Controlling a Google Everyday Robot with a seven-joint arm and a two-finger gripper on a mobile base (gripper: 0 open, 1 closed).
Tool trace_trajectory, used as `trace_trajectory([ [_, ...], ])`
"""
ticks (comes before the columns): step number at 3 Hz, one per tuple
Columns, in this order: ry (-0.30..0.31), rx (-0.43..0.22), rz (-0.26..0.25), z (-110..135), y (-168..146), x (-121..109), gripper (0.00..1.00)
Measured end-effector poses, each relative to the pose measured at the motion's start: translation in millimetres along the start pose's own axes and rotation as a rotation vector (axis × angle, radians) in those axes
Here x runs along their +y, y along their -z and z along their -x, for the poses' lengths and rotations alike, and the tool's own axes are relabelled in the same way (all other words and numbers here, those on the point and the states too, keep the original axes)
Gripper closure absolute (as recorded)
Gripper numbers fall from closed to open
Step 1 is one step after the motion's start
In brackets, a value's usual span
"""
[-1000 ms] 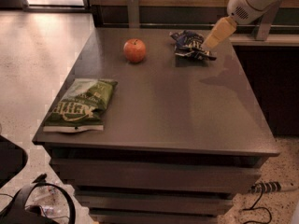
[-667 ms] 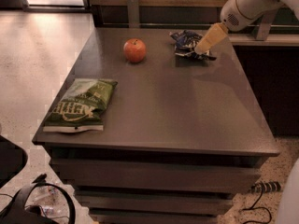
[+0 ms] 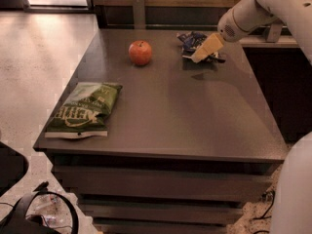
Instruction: Move blue chip bag near green jalapeno chip bag
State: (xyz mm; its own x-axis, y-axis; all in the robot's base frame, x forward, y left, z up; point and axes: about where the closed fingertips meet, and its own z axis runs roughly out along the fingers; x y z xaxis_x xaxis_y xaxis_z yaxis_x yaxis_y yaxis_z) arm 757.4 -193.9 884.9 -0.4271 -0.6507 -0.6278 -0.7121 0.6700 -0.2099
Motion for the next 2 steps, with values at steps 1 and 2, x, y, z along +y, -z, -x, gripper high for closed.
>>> trace_trajectory([
  [1,-0.024,-0.025,0.035,3.9,-18.1,3.4,0.0],
  [2,-0.025,-0.023,0.036,3.6,-19.4,3.8,0.0],
])
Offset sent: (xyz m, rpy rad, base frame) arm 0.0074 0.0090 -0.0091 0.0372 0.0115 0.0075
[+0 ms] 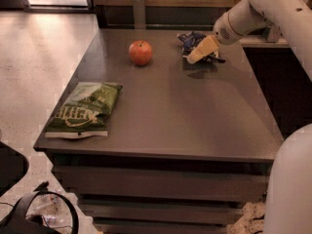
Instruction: Move blue chip bag near green jalapeno chip bag
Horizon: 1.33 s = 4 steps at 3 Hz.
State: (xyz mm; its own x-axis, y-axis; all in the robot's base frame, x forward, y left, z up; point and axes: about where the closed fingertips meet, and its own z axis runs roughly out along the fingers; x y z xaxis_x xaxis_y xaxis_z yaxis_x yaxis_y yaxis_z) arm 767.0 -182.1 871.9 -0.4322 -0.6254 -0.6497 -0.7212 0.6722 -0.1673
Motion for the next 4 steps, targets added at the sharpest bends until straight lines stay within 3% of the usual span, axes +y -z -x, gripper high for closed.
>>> trace_trajectory([
  [2,-0.039,-0.025,0.022,-3.9,-43.8,-10.8,0.0],
  [4,-0.047,-0.047,0.026,-5.5,-65.6,-16.0,0.39],
])
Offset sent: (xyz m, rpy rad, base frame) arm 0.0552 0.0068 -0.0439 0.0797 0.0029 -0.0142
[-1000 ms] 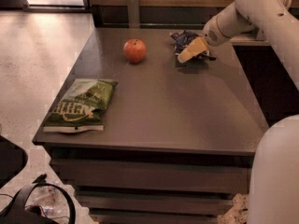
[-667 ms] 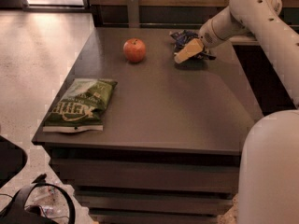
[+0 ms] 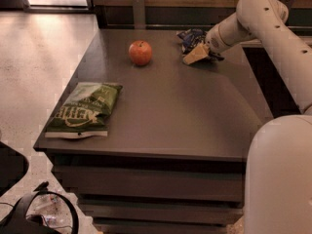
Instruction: Move blue chip bag near green jalapeno chip bag
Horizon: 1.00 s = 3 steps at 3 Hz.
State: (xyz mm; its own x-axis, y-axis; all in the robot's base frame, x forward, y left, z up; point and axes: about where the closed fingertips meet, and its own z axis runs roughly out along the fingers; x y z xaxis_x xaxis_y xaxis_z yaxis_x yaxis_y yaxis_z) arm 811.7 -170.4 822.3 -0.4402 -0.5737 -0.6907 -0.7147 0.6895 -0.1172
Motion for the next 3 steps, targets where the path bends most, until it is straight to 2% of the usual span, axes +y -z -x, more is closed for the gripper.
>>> trace_trajectory([
  [2,0.0,0.002,0.005,1.2,-2.0,1.5,0.86],
  [3,0.0,0.002,0.005,2.2,-1.0,1.3,1.0],
])
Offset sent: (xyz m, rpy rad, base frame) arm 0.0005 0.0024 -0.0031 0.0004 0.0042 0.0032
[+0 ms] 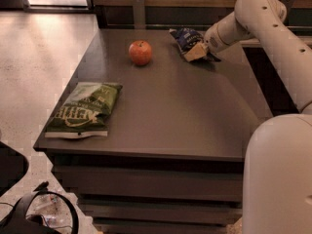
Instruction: Move blue chip bag near green jalapeno chip bag
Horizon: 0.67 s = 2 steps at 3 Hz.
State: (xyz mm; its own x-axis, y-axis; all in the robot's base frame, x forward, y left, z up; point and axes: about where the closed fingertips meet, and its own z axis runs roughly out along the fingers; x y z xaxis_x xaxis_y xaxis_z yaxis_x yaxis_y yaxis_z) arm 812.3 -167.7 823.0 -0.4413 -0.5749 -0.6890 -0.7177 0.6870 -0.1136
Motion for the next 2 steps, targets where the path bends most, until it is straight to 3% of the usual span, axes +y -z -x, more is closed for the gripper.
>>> trace_trajectory([
  [2,0.04,0.031,-0.023,6.9,27.1,-0.5,1.0],
])
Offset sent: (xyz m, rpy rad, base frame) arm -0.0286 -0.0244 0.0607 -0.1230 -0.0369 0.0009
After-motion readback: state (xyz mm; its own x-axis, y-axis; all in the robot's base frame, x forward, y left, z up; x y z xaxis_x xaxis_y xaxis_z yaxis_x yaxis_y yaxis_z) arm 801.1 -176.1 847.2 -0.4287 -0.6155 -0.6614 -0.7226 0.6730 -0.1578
